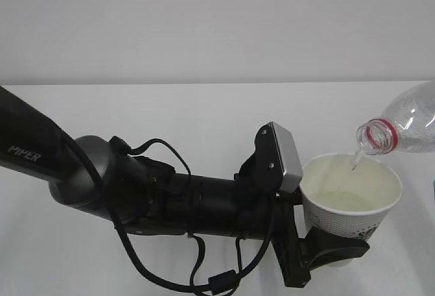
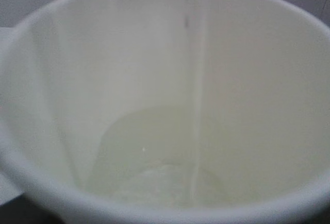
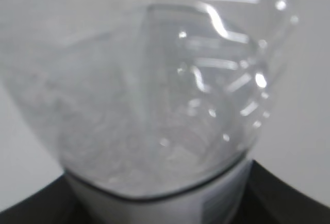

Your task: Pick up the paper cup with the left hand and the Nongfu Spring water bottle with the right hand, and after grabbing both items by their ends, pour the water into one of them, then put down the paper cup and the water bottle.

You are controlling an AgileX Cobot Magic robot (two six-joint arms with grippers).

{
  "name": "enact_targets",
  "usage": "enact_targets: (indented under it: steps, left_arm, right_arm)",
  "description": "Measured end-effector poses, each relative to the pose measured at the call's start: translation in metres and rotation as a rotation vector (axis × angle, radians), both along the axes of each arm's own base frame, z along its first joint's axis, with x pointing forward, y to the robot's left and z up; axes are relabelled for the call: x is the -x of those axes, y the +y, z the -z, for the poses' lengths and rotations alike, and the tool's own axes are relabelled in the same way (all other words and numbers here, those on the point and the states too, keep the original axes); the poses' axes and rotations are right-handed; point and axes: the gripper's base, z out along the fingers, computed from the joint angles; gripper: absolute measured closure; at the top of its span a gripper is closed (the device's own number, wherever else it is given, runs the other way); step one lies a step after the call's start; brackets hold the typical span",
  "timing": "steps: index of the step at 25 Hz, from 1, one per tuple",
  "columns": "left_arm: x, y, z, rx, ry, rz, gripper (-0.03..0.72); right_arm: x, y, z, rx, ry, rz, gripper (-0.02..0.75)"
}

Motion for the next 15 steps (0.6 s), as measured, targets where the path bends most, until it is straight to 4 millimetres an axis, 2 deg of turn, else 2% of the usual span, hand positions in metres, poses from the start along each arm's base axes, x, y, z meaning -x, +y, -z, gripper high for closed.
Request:
enact_targets:
  steps: [15]
  left_arm:
    - [0.0, 0.0, 0.0, 0.0, 0.0, 0.0, 0.152]
  right_arm:
    - [0.0, 0.0, 0.0, 0.009, 0.0, 0.0, 0.307]
